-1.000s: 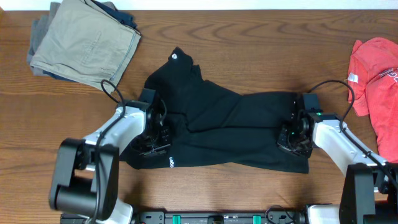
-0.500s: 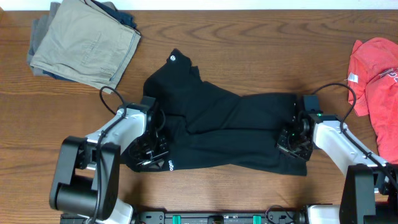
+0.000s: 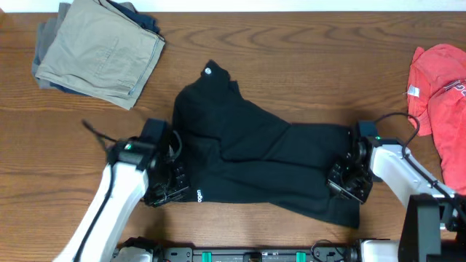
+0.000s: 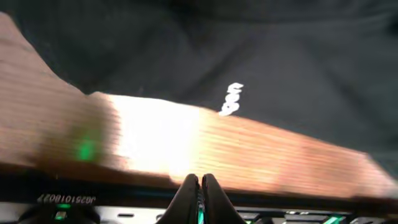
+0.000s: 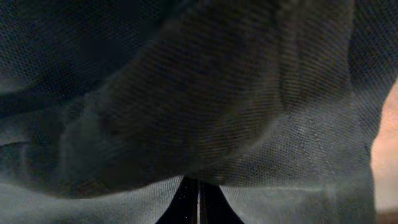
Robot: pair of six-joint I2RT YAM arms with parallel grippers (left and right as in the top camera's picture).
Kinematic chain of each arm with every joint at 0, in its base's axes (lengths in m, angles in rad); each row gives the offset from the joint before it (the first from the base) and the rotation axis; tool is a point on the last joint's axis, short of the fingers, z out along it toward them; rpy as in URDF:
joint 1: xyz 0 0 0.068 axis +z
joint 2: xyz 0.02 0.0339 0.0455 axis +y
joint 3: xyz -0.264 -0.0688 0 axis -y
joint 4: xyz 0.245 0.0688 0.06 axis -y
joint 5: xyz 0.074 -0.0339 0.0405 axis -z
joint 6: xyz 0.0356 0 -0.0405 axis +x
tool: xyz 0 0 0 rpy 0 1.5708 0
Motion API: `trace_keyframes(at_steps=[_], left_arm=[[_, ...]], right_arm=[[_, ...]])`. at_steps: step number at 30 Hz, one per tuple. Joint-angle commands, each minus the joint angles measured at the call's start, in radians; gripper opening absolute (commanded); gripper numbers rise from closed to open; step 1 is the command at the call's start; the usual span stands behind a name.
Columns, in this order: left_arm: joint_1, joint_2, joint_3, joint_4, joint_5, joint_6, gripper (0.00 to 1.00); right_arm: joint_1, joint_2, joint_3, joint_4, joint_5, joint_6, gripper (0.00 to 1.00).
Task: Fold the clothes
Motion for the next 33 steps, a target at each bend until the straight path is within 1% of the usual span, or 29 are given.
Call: trace_keyframes(at_steps=[1,2,3,4,5,6,7,8,9,10,11,12,13,14,15,17,20,22,28,33], left_arm=[[-0.002,-0.092,-0.004,0.010,-0.060,-0.024,0.06],[-0.002,-0.117,-0.004,0.023,-0.078,-0.024,0.06],[-0.002,-0.132,-0.004,0.036,-0.087,-0.023,0.09],[-0.002,-0.144,-0.004,0.054,-0.090,-0.023,0.15],[-0.002,-0.148,-0.004,0.073,-0.089,-0.023,0.17],[-0.002,-0.146,-0.004,0.100,-0.089,-0.023,0.26],[-0.002,-0.140,-0.004,0.121,-0.089,-0.023,0.31],[-0.002,-0.128,-0.004,0.151,-0.089,-0.023,0.43],[-0.002,-0.118,-0.004,0.171,-0.089,-0.021,0.49],[-0.002,-0.101,-0.004,0.201,-0.089,-0.008,0.58],[-0.002,-0.087,-0.004,0.224,-0.089,0.005,0.66],[-0.002,-0.060,-0.004,0.265,-0.089,0.027,0.74],[-0.002,-0.039,-0.004,0.296,-0.090,0.048,0.80],[-0.002,-0.016,-0.004,0.327,-0.090,0.067,0.86],[-0.002,0.013,-0.004,0.360,-0.098,0.080,0.91],[-0.001,0.064,-0.003,0.399,-0.133,0.079,0.92],[0.008,0.163,-0.003,0.428,-0.168,0.079,0.91],[0.019,0.222,-0.003,0.429,-0.167,0.079,0.85],[0.035,0.391,-0.004,0.442,-0.167,0.080,0.53],[0.035,0.464,-0.004,0.431,-0.167,0.080,0.34]], right_arm=[[-0.009,-0.090,-0.008,-0.022,0.027,0.044,0.01],[-0.009,-0.124,-0.008,-0.026,0.027,0.053,0.01],[-0.008,-0.153,-0.008,-0.022,0.025,0.053,0.01],[-0.008,-0.188,-0.008,-0.015,0.023,0.053,0.01],[-0.008,-0.216,-0.008,-0.011,0.023,0.051,0.01],[-0.008,-0.250,-0.008,-0.005,0.015,0.044,0.02],[-0.008,-0.274,-0.008,0.001,0.003,0.026,0.04],[-0.008,-0.305,-0.008,0.008,-0.026,-0.008,0.10],[-0.008,-0.317,-0.008,0.009,-0.038,-0.021,0.13],[-0.008,-0.338,-0.008,0.011,-0.057,-0.039,0.18],[-0.008,-0.350,-0.008,0.012,-0.066,-0.049,0.25],[-0.008,-0.362,-0.008,0.012,-0.071,-0.057,0.41],[-0.008,-0.369,-0.008,0.012,-0.077,-0.067,0.53],[-0.008,-0.374,-0.008,0.011,-0.082,-0.077,0.63],[-0.008,-0.377,-0.008,0.011,-0.087,-0.088,0.69],[-0.008,-0.376,-0.008,0.010,-0.093,-0.093,0.72],[-0.008,-0.376,-0.008,0.007,-0.097,-0.097,0.72],[-0.008,-0.376,-0.008,0.008,-0.100,-0.109,0.72],[-0.008,-0.376,-0.008,0.010,-0.100,-0.109,0.71],[-0.008,-0.376,-0.008,0.011,-0.100,-0.109,0.70]])
